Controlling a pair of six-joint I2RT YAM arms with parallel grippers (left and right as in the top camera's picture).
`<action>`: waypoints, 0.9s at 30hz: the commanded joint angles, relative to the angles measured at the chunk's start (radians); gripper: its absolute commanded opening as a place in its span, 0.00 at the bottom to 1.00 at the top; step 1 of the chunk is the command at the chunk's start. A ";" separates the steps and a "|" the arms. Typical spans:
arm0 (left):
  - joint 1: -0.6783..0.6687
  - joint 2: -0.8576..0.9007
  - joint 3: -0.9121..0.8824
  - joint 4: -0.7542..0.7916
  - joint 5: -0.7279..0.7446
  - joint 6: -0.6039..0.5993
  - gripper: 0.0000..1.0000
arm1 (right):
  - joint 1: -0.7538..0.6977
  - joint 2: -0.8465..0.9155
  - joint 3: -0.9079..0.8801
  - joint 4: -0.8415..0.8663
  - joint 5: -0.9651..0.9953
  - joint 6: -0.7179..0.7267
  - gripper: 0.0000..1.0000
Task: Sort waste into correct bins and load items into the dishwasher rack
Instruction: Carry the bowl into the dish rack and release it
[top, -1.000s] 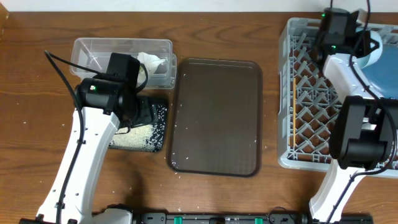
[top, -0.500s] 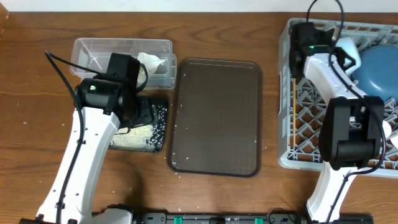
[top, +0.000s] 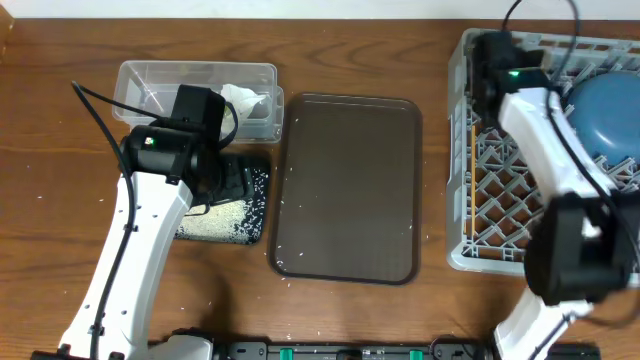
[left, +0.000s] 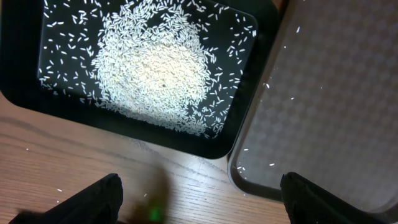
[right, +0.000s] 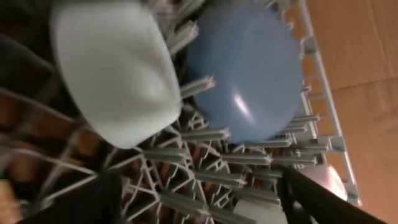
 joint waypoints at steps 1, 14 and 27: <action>0.004 0.005 -0.002 -0.004 -0.005 -0.016 0.84 | -0.015 -0.163 0.007 -0.012 -0.167 0.019 0.81; 0.003 0.010 -0.002 0.070 -0.005 0.031 0.91 | -0.127 -0.270 0.003 -0.258 -0.982 -0.160 0.99; 0.003 0.030 -0.048 -0.073 -0.005 0.074 0.94 | -0.287 -0.327 -0.048 -0.438 -1.055 -0.174 0.99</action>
